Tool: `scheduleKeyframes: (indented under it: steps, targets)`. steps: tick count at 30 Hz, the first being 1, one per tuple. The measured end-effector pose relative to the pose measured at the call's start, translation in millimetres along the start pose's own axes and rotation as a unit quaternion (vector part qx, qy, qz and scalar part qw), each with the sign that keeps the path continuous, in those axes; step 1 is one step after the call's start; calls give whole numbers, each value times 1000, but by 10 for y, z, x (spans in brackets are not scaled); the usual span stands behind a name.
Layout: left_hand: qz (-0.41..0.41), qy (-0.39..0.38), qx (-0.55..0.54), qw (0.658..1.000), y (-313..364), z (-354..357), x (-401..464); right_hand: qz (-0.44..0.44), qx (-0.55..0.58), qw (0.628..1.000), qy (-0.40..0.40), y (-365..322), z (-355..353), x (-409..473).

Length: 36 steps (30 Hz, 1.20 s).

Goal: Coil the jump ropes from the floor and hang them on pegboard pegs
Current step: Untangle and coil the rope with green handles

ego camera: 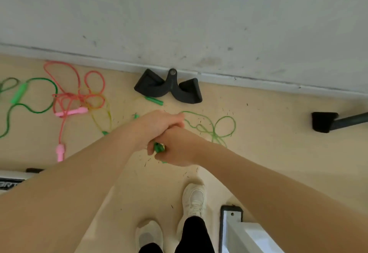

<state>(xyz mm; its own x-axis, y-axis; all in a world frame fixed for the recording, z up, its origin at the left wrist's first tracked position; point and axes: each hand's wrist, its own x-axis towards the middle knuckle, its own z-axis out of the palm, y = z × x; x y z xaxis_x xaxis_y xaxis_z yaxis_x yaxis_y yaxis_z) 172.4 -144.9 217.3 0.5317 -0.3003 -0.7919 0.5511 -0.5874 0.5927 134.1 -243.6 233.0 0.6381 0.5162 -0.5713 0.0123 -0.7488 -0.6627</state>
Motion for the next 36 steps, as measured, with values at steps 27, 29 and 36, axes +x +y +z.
scheduleKeyframes:
  steps: [27,29,36]
  targets:
    - [405,92,-451,790,2464,-531,-4891,80,317,847,419,-2429,-1864,-4310]
    - [407,140,-477,766,2485,-542,-4974,39,400,800,446,-2360,-1883,-4600]
    - [391,84,-389,830,2576,-25,-5229,143,125,883,428,-2462,-1892,-4843]
